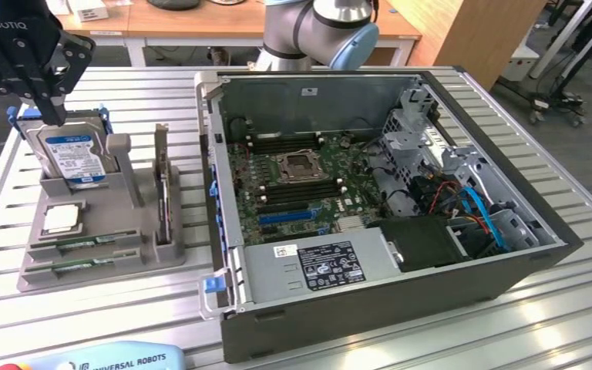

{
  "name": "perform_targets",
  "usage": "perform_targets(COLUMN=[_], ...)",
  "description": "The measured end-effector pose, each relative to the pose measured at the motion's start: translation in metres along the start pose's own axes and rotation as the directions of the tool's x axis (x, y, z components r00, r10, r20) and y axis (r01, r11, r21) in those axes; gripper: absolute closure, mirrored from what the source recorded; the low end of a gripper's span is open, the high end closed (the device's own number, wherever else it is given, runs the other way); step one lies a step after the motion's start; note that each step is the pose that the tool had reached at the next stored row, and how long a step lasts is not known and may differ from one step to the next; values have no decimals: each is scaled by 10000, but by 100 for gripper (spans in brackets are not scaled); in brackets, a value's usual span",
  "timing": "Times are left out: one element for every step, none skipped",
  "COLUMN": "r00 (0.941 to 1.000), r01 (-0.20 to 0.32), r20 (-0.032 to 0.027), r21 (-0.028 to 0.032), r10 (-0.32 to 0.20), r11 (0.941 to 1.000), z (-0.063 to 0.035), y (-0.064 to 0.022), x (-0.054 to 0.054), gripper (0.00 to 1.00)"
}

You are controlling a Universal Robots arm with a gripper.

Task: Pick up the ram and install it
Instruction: 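Pick up the ram and move it above insertion slot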

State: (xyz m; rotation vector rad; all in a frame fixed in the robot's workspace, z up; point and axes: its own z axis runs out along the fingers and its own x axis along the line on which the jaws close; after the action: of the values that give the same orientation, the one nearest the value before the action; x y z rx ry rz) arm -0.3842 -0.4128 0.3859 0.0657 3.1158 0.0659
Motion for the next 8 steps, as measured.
perform_targets(r00=[10000,10000,10000,10000,10000,10000,10000,10000], r01=[0,0,-1,0,0,0,0,0], r20=[0,0,0,0,0,0,0,0], r21=[0,0,0,0,0,0,0,-1], r10=[0,0,1,0,0,0,0,0], r11=[10000,10000,10000,10000,10000,10000,10000,10000], z=[0,0,0,0,0,0,0,0], y=[0,0,0,0,0,0,0,0], x=[0,0,0,0,0,0,0,0], gripper=[90,90,90,90,90,90,90,90])
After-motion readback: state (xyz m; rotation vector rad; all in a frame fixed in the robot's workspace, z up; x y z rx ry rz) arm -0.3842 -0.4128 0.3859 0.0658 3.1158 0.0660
